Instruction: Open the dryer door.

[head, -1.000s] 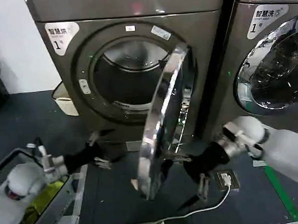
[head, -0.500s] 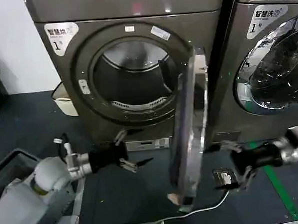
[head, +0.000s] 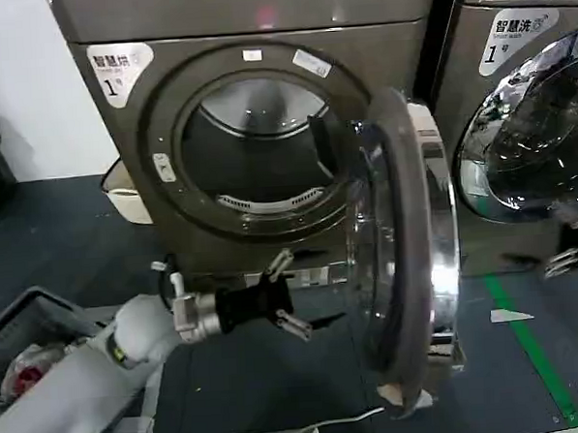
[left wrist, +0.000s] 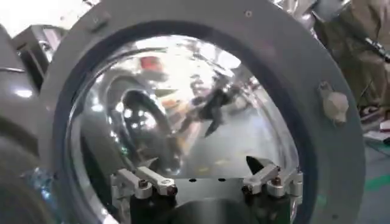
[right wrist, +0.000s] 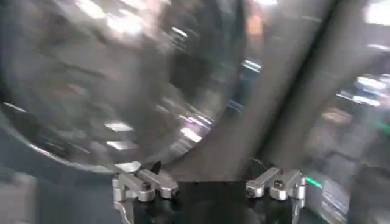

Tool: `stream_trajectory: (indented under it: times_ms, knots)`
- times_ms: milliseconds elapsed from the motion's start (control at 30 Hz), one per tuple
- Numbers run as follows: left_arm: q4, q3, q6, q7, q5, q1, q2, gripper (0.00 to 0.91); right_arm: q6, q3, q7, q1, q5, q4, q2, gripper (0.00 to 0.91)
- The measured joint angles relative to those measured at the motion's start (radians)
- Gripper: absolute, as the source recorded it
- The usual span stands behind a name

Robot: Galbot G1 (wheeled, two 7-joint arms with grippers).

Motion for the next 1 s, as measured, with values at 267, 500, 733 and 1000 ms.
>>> stream_trajectory:
  times_ms: [267,500,733,1000]
  knots:
    - [0.029,0.067,0.003,-0.018,0.017,-0.059,-0.083,0.907,0.007,0.065,0.079,-0.005,-0.096,-0.349,0.038,0.907]
    - [0.045,0.120,0.010,-0.024,0.035,-0.100,-0.148,0.907,-0.005,0.219,0.184,-0.084,-0.197,-0.607,0.083,0.907]
    - [0.062,0.165,0.009,-0.031,0.064,-0.128,-0.205,0.907,-0.052,0.610,0.289,-0.409,-0.224,-0.648,0.154,0.907]
    - [0.082,0.229,0.000,-0.065,0.109,-0.165,-0.267,0.907,-0.149,1.127,0.467,-0.891,-0.326,-0.447,0.327,0.907]
